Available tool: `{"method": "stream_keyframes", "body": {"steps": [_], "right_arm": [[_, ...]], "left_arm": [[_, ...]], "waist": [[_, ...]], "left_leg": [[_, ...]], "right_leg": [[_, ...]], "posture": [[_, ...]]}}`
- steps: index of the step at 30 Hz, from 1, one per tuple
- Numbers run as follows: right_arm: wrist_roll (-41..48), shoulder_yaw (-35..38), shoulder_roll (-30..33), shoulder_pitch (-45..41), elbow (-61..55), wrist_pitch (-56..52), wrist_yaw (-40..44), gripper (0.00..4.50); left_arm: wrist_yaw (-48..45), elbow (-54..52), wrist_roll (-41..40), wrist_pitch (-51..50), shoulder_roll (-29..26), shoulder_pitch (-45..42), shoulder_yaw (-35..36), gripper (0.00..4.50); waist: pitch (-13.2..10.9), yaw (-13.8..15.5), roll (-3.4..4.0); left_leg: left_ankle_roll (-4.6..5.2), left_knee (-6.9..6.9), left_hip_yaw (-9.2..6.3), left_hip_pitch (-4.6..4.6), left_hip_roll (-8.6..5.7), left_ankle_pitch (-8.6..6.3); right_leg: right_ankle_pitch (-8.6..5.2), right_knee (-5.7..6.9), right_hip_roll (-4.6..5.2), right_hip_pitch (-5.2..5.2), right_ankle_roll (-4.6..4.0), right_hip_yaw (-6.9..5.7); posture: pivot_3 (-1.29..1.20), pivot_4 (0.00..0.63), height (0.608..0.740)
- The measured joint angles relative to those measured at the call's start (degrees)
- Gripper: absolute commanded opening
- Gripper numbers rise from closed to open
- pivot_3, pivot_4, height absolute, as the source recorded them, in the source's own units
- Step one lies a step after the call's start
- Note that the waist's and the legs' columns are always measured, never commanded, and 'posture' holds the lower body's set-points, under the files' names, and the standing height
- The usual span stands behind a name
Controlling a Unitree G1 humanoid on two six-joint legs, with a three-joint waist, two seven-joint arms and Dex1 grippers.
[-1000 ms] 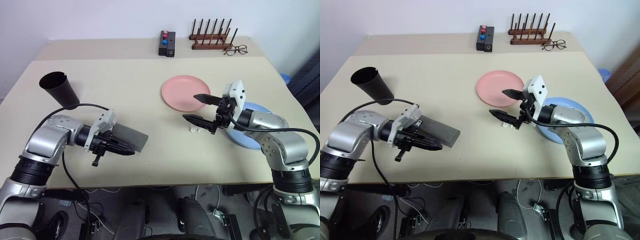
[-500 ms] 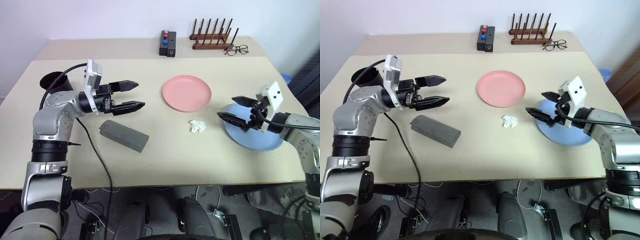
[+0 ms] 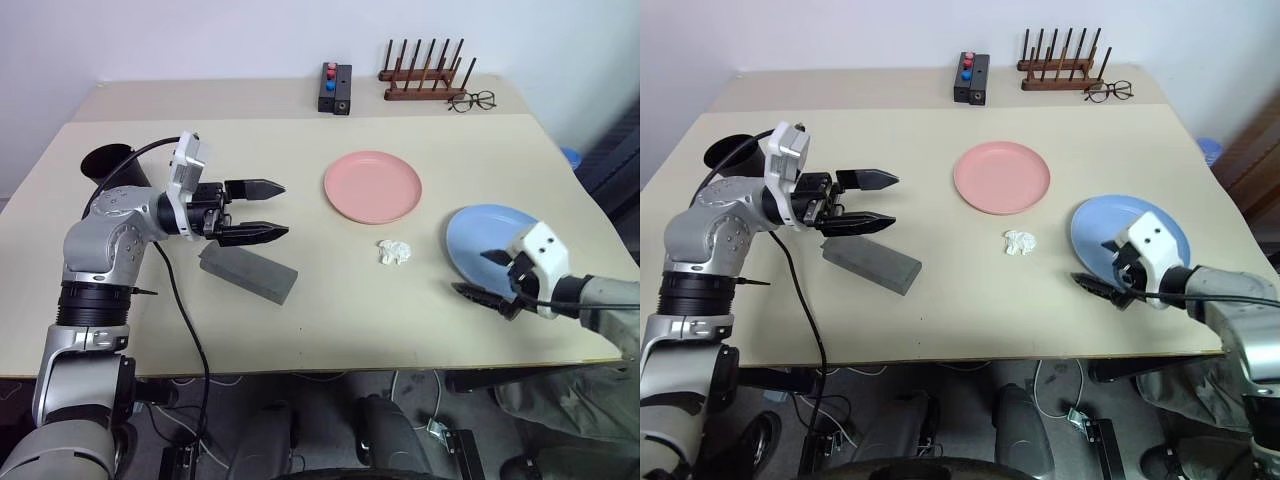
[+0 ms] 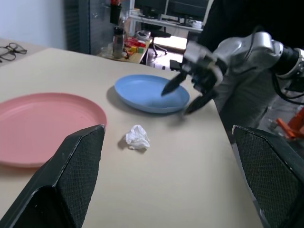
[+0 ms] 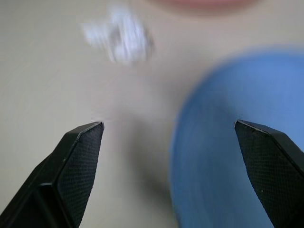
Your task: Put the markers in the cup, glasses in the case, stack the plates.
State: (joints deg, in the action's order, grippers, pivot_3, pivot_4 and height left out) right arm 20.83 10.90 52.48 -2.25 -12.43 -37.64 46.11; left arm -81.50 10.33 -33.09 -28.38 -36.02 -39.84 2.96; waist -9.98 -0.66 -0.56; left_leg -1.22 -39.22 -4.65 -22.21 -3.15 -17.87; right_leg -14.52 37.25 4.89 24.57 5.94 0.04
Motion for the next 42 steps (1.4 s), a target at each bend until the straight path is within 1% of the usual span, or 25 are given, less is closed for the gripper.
{"method": "stream_keyframes", "body": {"steps": [1, 2, 3, 5, 6, 9, 13, 15, 16, 19, 21, 22, 24, 26, 29, 31, 34, 35, 36, 37, 42], "right_arm": [[-1.0, -0.6, 0.1, 0.0, 1.5, 0.4, -0.2, 3.96], [-1.8, -1.3, 0.4, 0.0, 2.7, 0.4, -0.1, 3.61], [-2.4, -1.5, 0.6, 0.0, 3.5, 0.9, 0.1, 3.17], [-3.4, -2.4, 1.1, -1.1, 4.6, 1.6, 0.2, 2.15], [-4.2, -3.2, 1.1, -2.7, 6.0, 1.8, 0.0, 1.53], [-6.5, -4.2, 1.1, -6.1, 8.8, 3.5, -0.5, 0.05], [-10.0, -5.8, 1.5, -12.4, 14.0, 7.4, -1.1, 0.05], [-11.9, -7.5, 0.6, -17.5, 19.1, 9.8, -1.7, 0.05], [-12.9, -8.6, -0.6, -21.6, 22.7, 11.1, -2.0, 0.05], [-16.4, -11.5, -4.8, -34.9, 32.1, 17.2, -3.6, 0.05], [-17.3, -12.6, -8.3, -41.5, 35.5, 20.2, -3.9, 0.05], [-17.5, -13.2, -11.4, -45.1, 37.3, 21.6, -4.0, 0.05], [-17.8, -15.1, -15.9, -49.0, 38.7, 23.9, -3.5, 0.05], [-18.0, -16.9, -20.7, -51.1, 40.0, 25.3, -2.6, 0.05], [-18.5, -20.2, -25.6, -51.0, 40.5, 25.9, -1.6, 0.05], [-19.2, -22.0, -26.8, -50.1, 40.5, 26.5, -0.9, 0.05], [-20.1, -22.9, -26.3, -48.1, 40.6, 27.2, 0.9, 0.05], [-19.9, -22.9, -26.2, -47.3, 40.6, 26.7, 2.1, 0.67], [-19.7, -22.9, -26.2, -46.7, 40.4, 26.0, 3.2, 0.92], [-19.5, -22.9, -26.2, -45.9, 40.0, 25.6, 4.1, 1.35], [-19.8, -22.9, -26.2, -45.2, 39.8, 25.4, 5.1, 3.84]], "left_arm": [[-0.2, -0.2, 0.0, 0.4, -0.2, 0.3, 0.0, 4.5], [-0.3, -0.3, 0.0, 0.7, -0.4, 0.5, 0.0, 4.5], [-0.5, -0.3, 0.1, 1.2, -0.8, 0.9, 0.0, 4.5], [-0.5, -0.3, 0.1, 2.1, -1.1, 1.2, 0.0, 4.5], [-0.5, -0.3, 0.2, 2.6, -1.2, 1.4, 0.1, 4.5], [0.2, -0.5, 0.2, 3.0, -1.3, 1.9, 0.2, 4.5], [1.9, -0.5, 0.2, 3.9, -1.4, 2.7, 0.6, 4.5], [2.9, -0.6, 0.2, 4.6, -1.6, 3.4, 1.3, 4.5], [3.9, -0.4, 0.4, 5.3, -1.5, 3.6, 1.6, 4.5], [7.3, 0.4, 1.3, 8.0, -0.8, 3.3, 3.1, 4.5], [9.5, 2.0, 2.3, 10.7, -0.7, 2.9, 4.0, 4.5], [11.1, 3.4, 3.2, 12.3, -0.7, 2.8, 4.9, 4.5], [13.0, 4.5, 4.0, 13.8, -0.8, 2.6, 5.4, 4.5], [14.3, 4.4, 4.5, 14.5, -1.2, 3.3, 6.0, 4.5], [16.2, 3.5, 4.9, 15.1, -1.5, 5.3, 7.4, 4.5], [17.3, 1.1, 4.8, 14.2, -2.0, 7.5, 7.7, 4.5], [18.1, -2.1, 4.3, 12.4, -2.6, 10.1, 8.2, 4.5], [18.4, -3.0, 3.6, 11.5, -2.7, 10.6, 8.7, 4.5], [18.7, -4.0, 3.2, 10.8, -2.8, 11.0, 9.2, 4.5], [19.2, -5.0, 2.7, 10.1, -3.0, 11.4, 9.5, 4.5], [20.4, -9.1, 1.1, 8.2, -4.1, 13.4, 10.2, 4.5]], "waist": [[0.0, 0.0, 0.0], [0.0, 0.0, 0.0], [0.0, -0.1, 0.0], [0.0, -0.1, -0.02], [0.0, -0.1, -0.01], [0.0, 0.0, -0.01], [0.0, 0.0, -0.01], [0.0, -0.1, 0.01], [0.0, -0.4, 0.02], [-0.1, -0.8, 0.11], [-0.1, -1.0, 0.11], [-0.1, -1.3, 0.1], [-0.1, -1.6, 0.1], [-0.1, -1.7, 0.1], [-0.1, -1.4, 0.1], [-0.1, -1.1, 0.1], [-0.1, -0.5, 0.1], [-0.1, -0.4, 0.1], [-0.1, -0.4, 0.1], [-0.1, -0.4, 0.1], [-0.1, -0.6, 0.1]], "left_leg": [[0.0, 0.0, 0.0, 0.01, 0.0, 0.0], [0.0, 0.0, 0.0, 0.01, 0.01, 0.0], [0.0, 0.0, 0.0, 0.02, 0.01, 0.0], [0.0, 0.0, 0.0, 0.05, 0.02, 0.0], [0.0, -0.01, 0.01, 0.08, 0.01, 0.0], [0.0, -0.01, 0.0, 0.09, 0.0, 0.0], [-0.03, -0.01, -0.01, 0.09, 0.01, 0.02], [-0.1, -0.01, 0.01, 0.08, 0.0, 0.06], [-0.19, -0.01, 0.06, 0.11, 0.0, 0.11], [-0.31, 0.1, 0.14, 0.17, 0.05, 0.18], [-0.42, 0.15, 0.11, 0.16, 0.11, 0.24], [-0.44, 0.18, 0.11, 0.14, 0.12, 0.25], [-0.45, 0.18, 0.07, 0.07, 0.13, 0.25], [-0.43, 0.17, 0.05, 0.02, 0.07, 0.24], [-0.41, 0.07, -0.01, -0.24, -0.07, 0.23], [-0.4, 0.07, -0.02, -0.25, -0.1, 0.23], [-0.39, 0.07, -0.01, -0.24, -0.09, 0.22], [-0.4, 0.07, -0.01, -0.24, -0.08, 0.23], [-0.41, 0.07, -0.01, -0.24, -0.06, 0.23], [-0.42, 0.07, -0.01, -0.23, -0.05, 0.24], [-0.43, 0.08, 0.0, -0.19, -0.02, 0.25]], "right_leg": [[0.0, 0.0, 0.0, 0.0, 0.0, 0.0], [0.0, 0.0, 0.0, 0.0, 0.0, 0.0], [0.0, 0.0, -0.01, 0.0, 0.0, 0.0], [0.0, -0.01, -0.01, -0.04, 0.0, 0.0], [0.0, -0.01, 0.01, -0.07, 0.0, 0.0], [0.0, 0.0, 0.01, -0.07, 0.0, 0.0], [0.0, -0.01, 0.0, -0.07, 0.0, 0.0], [0.0, -0.01, 0.02, -0.06, 0.0, 0.0], [0.01, 0.0, 0.02, -0.05, 0.0, 0.03], [0.01, 0.05, -0.04, 0.03, -0.01, 0.11], [0.01, 0.04, -0.14, 0.06, -0.02, 0.11], [0.01, 0.03, -0.15, 0.09, -0.02, 0.11], [0.01, 0.02, -0.13, 0.13, -0.02, 0.11], [0.01, -0.02, -0.06, 0.14, -0.02, 0.11], [0.02, -0.01, 0.11, 0.33, -0.01, 0.07], [0.02, -0.01, 0.14, 0.33, -0.01, 0.06], [0.02, -0.01, 0.12, 0.34, -0.01, 0.06], [0.02, 0.01, 0.11, 0.34, -0.01, 0.05], [0.02, 0.02, 0.08, 0.35, -0.01, 0.05], [0.02, 0.04, 0.08, 0.34, -0.01, 0.05], [0.02, 0.09, 0.05, 0.36, -0.01, 0.06]], "posture": [[0.0, 0.15, 0.74], [0.0, 0.15, 0.74], [0.0, 0.15, 0.74], [0.0, 0.15, 0.74], [0.0, 0.15, 0.74], [0.0, 0.15, 0.74], [0.0, 0.15, 0.74], [0.0, 0.15, 0.74], [0.0, 0.15, 0.74], [0.0, 0.15, 0.74], [0.0, 0.15, 0.74], [0.0, 0.15, 0.74], [0.0, 0.15, 0.74], [0.0, 0.15, 0.74], [0.0, 0.15, 0.74], [0.0, 0.15, 0.74], [0.0, 0.15, 0.74], [0.0, 0.15, 0.74], [0.0, 0.15, 0.74], [0.0, 0.15, 0.74], [0.0, 0.15, 0.74]]}}
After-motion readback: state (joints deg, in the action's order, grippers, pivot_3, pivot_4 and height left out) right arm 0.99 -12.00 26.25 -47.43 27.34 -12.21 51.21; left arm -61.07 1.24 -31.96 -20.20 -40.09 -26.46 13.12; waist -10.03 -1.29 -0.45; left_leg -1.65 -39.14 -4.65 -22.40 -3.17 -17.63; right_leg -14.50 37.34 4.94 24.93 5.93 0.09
